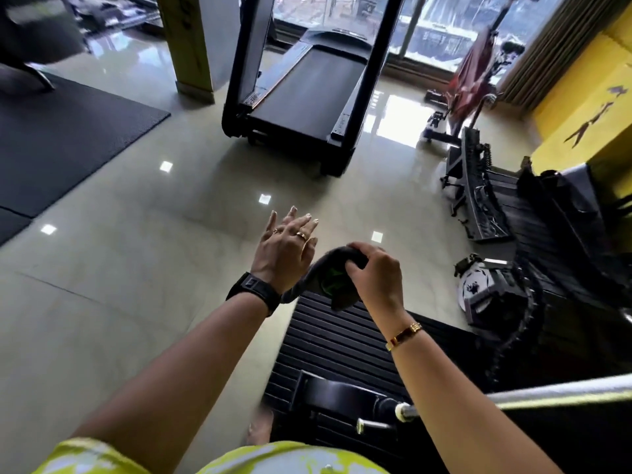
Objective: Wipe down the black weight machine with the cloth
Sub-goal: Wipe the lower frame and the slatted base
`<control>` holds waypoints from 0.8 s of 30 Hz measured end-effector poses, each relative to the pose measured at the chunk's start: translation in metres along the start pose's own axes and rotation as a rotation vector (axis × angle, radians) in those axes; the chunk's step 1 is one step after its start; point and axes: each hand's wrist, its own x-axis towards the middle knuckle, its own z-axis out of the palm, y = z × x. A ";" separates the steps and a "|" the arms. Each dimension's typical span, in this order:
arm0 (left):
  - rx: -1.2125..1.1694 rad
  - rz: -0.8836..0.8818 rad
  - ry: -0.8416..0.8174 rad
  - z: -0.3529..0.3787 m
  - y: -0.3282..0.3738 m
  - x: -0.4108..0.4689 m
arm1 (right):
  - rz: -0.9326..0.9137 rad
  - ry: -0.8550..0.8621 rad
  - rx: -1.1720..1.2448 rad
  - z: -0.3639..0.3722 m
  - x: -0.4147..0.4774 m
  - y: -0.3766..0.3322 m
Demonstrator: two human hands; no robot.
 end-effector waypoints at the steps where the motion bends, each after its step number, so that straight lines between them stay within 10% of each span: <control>1: 0.009 0.020 0.008 -0.002 -0.009 0.012 | -0.001 0.016 0.003 0.005 0.011 -0.005; 24: -0.014 0.167 -0.070 0.097 -0.037 0.234 | 0.054 0.270 0.008 0.041 0.225 0.072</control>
